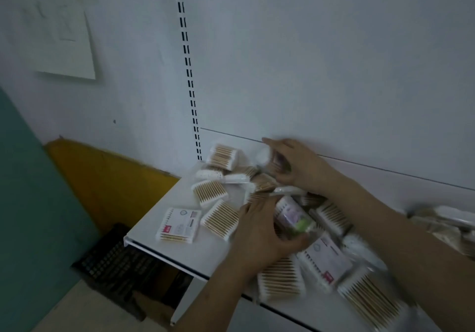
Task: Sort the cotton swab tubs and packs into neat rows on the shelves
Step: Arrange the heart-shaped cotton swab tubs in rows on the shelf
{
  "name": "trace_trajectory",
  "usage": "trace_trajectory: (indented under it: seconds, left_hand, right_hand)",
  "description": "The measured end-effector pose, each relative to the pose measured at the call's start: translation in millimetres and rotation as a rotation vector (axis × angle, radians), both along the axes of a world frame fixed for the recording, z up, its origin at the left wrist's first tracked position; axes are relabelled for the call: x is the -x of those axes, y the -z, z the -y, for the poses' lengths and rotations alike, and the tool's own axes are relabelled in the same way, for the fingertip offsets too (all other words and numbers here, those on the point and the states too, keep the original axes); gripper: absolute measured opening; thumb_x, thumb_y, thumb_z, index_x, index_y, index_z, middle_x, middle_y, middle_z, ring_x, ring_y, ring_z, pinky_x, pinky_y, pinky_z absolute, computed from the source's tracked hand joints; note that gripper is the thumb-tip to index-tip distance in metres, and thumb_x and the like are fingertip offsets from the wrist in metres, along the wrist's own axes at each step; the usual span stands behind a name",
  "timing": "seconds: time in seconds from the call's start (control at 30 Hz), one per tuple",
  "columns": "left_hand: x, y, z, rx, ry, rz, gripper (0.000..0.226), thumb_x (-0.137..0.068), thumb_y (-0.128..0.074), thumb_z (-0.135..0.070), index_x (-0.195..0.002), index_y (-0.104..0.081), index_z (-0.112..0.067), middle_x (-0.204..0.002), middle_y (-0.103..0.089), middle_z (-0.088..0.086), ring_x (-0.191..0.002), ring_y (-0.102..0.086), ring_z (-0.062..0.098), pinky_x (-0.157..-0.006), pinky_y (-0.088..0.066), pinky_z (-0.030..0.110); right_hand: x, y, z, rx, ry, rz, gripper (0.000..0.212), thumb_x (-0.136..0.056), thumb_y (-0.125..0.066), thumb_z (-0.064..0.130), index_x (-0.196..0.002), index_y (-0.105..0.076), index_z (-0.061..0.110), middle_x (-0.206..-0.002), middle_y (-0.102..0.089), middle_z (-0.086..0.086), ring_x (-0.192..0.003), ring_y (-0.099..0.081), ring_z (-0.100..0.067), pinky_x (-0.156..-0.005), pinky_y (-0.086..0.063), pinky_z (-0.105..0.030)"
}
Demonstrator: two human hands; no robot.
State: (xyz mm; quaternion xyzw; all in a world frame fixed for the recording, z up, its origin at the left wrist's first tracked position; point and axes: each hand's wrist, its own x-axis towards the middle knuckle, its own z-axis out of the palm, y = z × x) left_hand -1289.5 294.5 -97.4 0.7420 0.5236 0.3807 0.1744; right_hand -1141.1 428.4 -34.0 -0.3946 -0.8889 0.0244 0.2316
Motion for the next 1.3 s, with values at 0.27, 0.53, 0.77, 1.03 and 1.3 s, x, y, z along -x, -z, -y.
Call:
trace_trajectory:
  seconds: [0.27, 0.53, 0.77, 1.03, 1.3]
  left_hand:
    - [2.7, -6.1, 3.2, 0.086, 0.116, 0.428, 0.079, -0.075, -0.085, -0.028, -0.139, -0.039, -0.032, -0.127, -0.053, -0.014, -0.111, -0.061, 0.001, -0.085, -0.056, 0.023]
    - [-8.4, -34.3, 6.1, 0.263, 0.280, 0.908, 0.067, -0.077, -0.077, -0.003, -0.134, -0.046, -0.021, -0.118, -0.069, 0.004, -0.105, -0.071, 0.025, -0.084, -0.060, 0.043]
    - [-70.8, -62.6, 21.8, 0.535, 0.393, 1.224, 0.065, -0.080, -0.074, 0.004, -0.133, -0.044, -0.018, -0.106, -0.072, 0.003, -0.099, -0.072, 0.027, -0.074, -0.060, 0.038]
    - [-185.4, -55.2, 73.7, 0.549, 0.481, 0.970, 0.033, -0.093, -0.063, -0.009, -0.121, -0.061, -0.025, -0.111, -0.071, 0.000, -0.099, -0.071, 0.019, -0.076, -0.060, 0.039]
    - [-352.2, -50.8, 183.6, 0.573, 0.681, 0.758, 0.023, -0.096, -0.057, -0.021, -0.118, -0.062, -0.025, -0.110, -0.070, -0.010, -0.095, -0.070, 0.010, -0.074, -0.059, 0.033]
  right_hand:
    - [-28.7, -36.7, 40.9, -0.041, 0.181, -0.347, 0.063, -0.083, -0.076, 0.026, -0.139, -0.048, 0.025, -0.118, -0.045, -0.001, -0.094, -0.055, -0.016, -0.088, -0.054, -0.037]
    - [-71.1, -32.7, 98.3, 0.010, 0.366, -0.663, 0.051, -0.088, -0.069, 0.032, -0.135, -0.048, 0.033, -0.127, -0.048, 0.003, -0.108, -0.059, -0.013, -0.085, -0.053, -0.020]
    - [-139.8, -38.1, 170.0, -0.002, 0.582, -0.911, 0.046, -0.091, -0.068, 0.026, -0.132, -0.049, 0.035, -0.128, -0.056, 0.001, -0.103, -0.064, -0.009, -0.070, -0.049, -0.011]
    - [-235.9, -30.4, 266.6, -0.110, 0.760, -1.066, 0.044, -0.090, -0.071, 0.019, -0.128, -0.054, 0.032, -0.116, -0.064, 0.013, -0.099, -0.067, -0.007, -0.075, -0.053, -0.016]
    - [-374.0, -22.1, 418.7, -0.182, 0.936, -1.048, 0.037, -0.091, -0.069, 0.024, -0.124, -0.058, 0.037, -0.113, -0.065, 0.016, -0.097, -0.066, -0.009, -0.077, -0.058, -0.027]
